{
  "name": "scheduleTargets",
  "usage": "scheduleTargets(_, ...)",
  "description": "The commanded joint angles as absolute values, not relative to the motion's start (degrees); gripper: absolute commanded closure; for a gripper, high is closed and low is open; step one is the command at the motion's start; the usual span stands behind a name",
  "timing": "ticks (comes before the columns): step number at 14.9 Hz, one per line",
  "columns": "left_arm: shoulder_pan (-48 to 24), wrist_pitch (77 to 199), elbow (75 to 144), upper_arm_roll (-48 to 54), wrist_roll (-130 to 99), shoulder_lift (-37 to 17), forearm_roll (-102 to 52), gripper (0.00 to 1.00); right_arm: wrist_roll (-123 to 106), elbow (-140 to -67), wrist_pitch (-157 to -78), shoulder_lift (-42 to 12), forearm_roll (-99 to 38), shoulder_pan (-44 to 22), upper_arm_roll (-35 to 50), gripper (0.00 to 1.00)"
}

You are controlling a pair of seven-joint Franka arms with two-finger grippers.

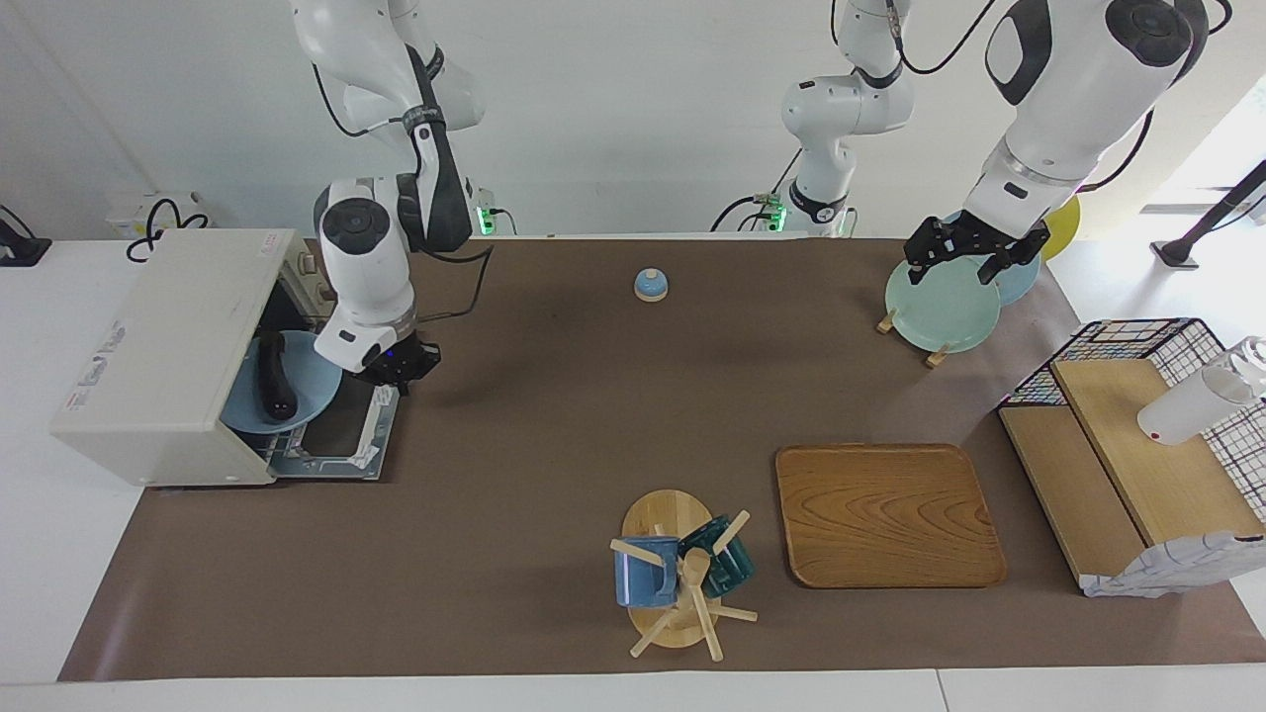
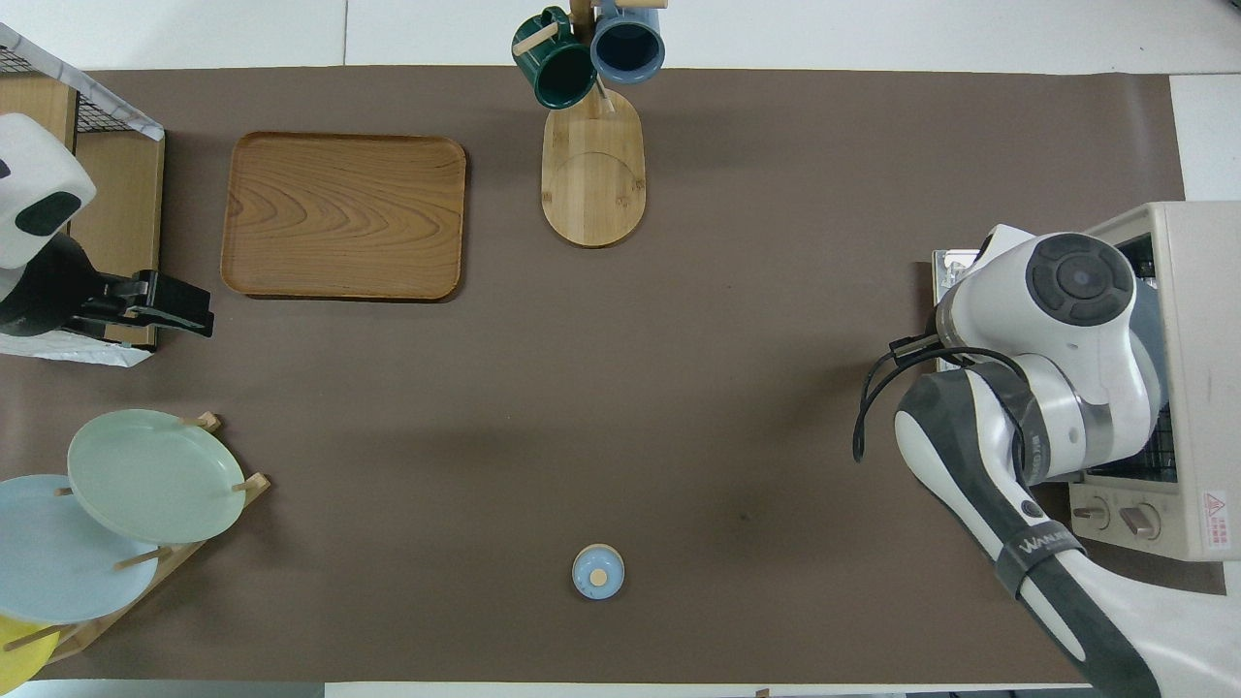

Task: Put eggplant into oven
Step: 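Push the oven's glass door shut with the right gripper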

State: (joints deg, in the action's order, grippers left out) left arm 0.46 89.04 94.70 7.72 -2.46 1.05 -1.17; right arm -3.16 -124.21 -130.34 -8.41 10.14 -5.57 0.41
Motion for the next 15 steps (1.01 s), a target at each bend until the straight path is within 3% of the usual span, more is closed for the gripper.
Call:
scheduleTargets(1, 1.2, 90.1, 95.8, 8.1, -2.2, 2.1, -1.9, 0.00, -2.4, -124.2, -132.8, -11.2, 10.0, -4.3, 0.5, 1.00)
scheduleTargets(7, 1.3, 90.1, 95.8, 8.0, -2.2, 2.1, -1.8, 0.00, -2.5, -123.8, -130.2, -11.9, 17.7, -4.6, 0.4, 1.00)
scheduleTargets(11, 1.3, 90.1, 95.8, 8.0, -2.2, 2.1, -1.8, 0.00, -3.5, -117.4, -119.2, -11.8, 23.3, -4.9, 0.7, 1.00)
scheduleTargets(15, 1.3, 90.1, 95.8, 8.0, -2.2, 2.1, -1.8, 0.00, -14.3, -109.5, -107.3, -8.4, 21.4, -2.8, 0.5, 1.00)
